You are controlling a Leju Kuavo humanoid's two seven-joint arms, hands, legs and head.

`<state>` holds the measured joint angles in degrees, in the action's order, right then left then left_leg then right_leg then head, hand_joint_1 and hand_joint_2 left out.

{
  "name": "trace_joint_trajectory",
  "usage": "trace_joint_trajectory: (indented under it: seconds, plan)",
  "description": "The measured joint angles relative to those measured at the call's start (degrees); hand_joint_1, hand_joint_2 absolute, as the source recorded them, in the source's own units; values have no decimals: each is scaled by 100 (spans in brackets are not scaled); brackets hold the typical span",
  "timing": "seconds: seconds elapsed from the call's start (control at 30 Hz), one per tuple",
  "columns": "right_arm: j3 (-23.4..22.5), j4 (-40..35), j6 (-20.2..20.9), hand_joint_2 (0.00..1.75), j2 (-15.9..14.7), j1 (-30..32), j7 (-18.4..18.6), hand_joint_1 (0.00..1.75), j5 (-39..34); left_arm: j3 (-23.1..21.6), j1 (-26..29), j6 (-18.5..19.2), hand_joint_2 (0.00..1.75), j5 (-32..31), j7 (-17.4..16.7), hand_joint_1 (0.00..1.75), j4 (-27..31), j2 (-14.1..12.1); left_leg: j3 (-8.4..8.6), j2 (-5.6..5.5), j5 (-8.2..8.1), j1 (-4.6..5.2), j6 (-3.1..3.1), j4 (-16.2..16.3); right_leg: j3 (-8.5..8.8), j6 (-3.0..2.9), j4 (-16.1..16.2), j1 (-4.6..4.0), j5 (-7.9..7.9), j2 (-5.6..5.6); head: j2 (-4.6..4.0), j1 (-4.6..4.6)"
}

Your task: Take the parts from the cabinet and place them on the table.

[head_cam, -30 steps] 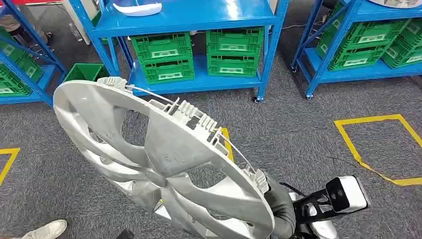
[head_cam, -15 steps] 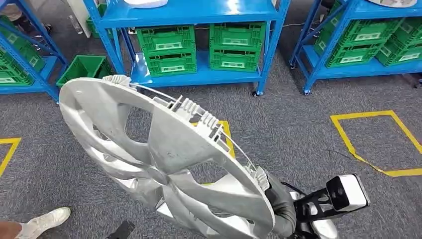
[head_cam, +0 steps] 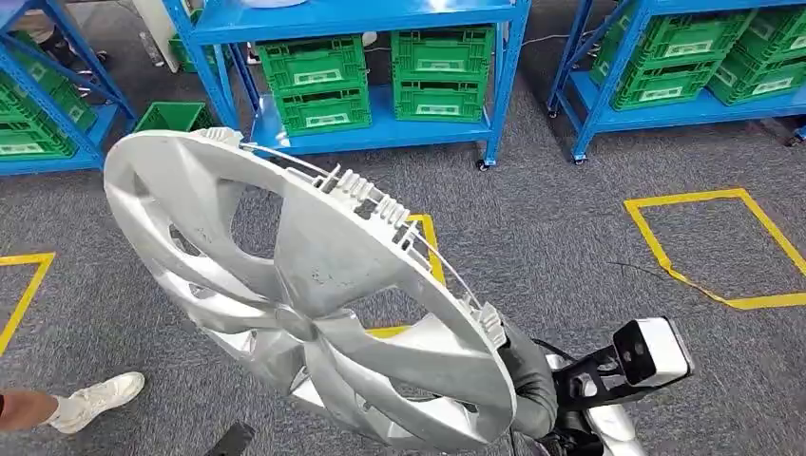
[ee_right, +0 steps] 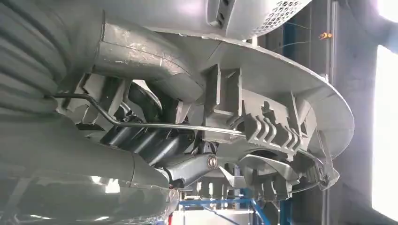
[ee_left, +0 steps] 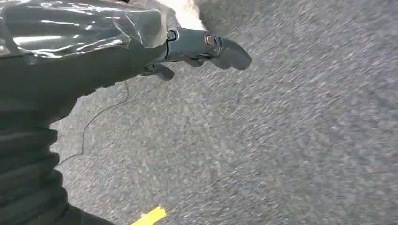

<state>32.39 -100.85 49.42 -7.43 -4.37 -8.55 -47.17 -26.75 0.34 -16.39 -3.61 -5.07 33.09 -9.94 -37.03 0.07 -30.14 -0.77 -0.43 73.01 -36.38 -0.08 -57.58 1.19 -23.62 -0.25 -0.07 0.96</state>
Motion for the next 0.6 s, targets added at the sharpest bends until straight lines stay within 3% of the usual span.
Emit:
trace_joint_trajectory:
  seconds: [0.03,0.07,0.1,0.13,0.2,0.23,0.27,0.33,0.37,0.4,0.43,0.47,0.5,0.53,0.57,0.6]
  plan:
    - [0,22,11,175,7,-17,4,175,-4,18,-27,7,175,-2,11,0,-24,0,304,-7,151,2,32,-369,-73,14,1,-6,67,8,0,2]
    - [2,46,33,175,24,-38,7,175,-9,35,-64,13,175,-9,31,0,-51,0,761,-25,135,14,89,-955,-126,27,0,-11,145,13,0,4]
    - [2,59,46,175,50,-46,9,175,-13,55,-96,15,175,-11,44,0,-61,-20,1139,-39,-154,46,154,-1548,-151,66,-2,-26,195,13,0,0]
    - [5,79,55,175,59,-72,9,175,-24,81,-125,13,175,-17,68,0,-81,-13,1276,-38,-235,64,149,-1798,-151,112,16,-11,257,-7,2,-13]
    - [11,118,87,175,96,-126,7,175,-50,107,-141,15,175,-28,90,0,-149,-2,1182,-51,-119,130,230,-1754,-158,198,75,22,405,-10,0,7]
    - [13,129,92,175,101,-132,7,175,-59,120,-140,20,175,-33,90,0,-173,2,1087,-33,-7,134,272,-1793,-167,238,143,-1,500,0,0,-4]
    - [20,142,92,175,98,-141,7,175,-63,129,-167,30,175,-50,105,0,-203,24,1030,6,120,54,314,-1865,-252,214,92,4,407,10,0,2]
    - [26,173,94,175,98,-172,7,175,-68,144,-213,50,175,-59,114,0,-225,48,800,9,319,75,376,-1861,-466,64,-452,-13,-322,19,0,-28]
    - [33,188,94,175,96,-172,7,175,-66,151,-216,52,175,-59,114,0,-238,74,688,14,413,78,368,-1858,-528,29,-880,-12,-657,19,0,-35]
    - [35,208,96,175,96,-173,7,175,-68,162,-217,59,175,-61,120,0,-254,96,568,20,510,86,365,-1848,-562,53,-1329,-15,-841,19,0,-35]
    - [42,227,101,175,94,-175,7,175,-72,179,-217,72,175,-61,138,0,-286,109,452,29,595,91,361,-1837,-558,121,-1668,-14,-828,19,0,-35]
    - [48,245,105,175,94,-176,7,175,-72,188,-217,77,175,-59,153,0,-315,125,332,44,678,92,352,-1820,-486,216,-1826,-11,-672,19,0,-37]
    - [57,267,107,175,94,-176,7,175,-72,195,-217,79,175,-57,166,0,-339,136,193,53,764,92,335,-1792,-291,313,-1744,-12,-425,18,0,-35]
    - [66,280,107,175,94,-180,7,175,-72,203,-218,79,175,-55,177,0,-361,144,71,53,830,90,315,-1750,-12,356,-1461,-12,-272,18,0,-37]
    - [77,284,109,175,94,-193,7,175,-72,216,-218,79,175,-50,188,0,-378,153,-48,50,892,87,289,-1689,402,331,-957,-10,-299,18,0,-35]
    - [81,284,109,175,96,-221,7,175,-72,223,-213,81,175,-50,192,0,-383,159,-128,43,929,109,250,-1624,879,234,-313,-20,-624,18,0,-35]
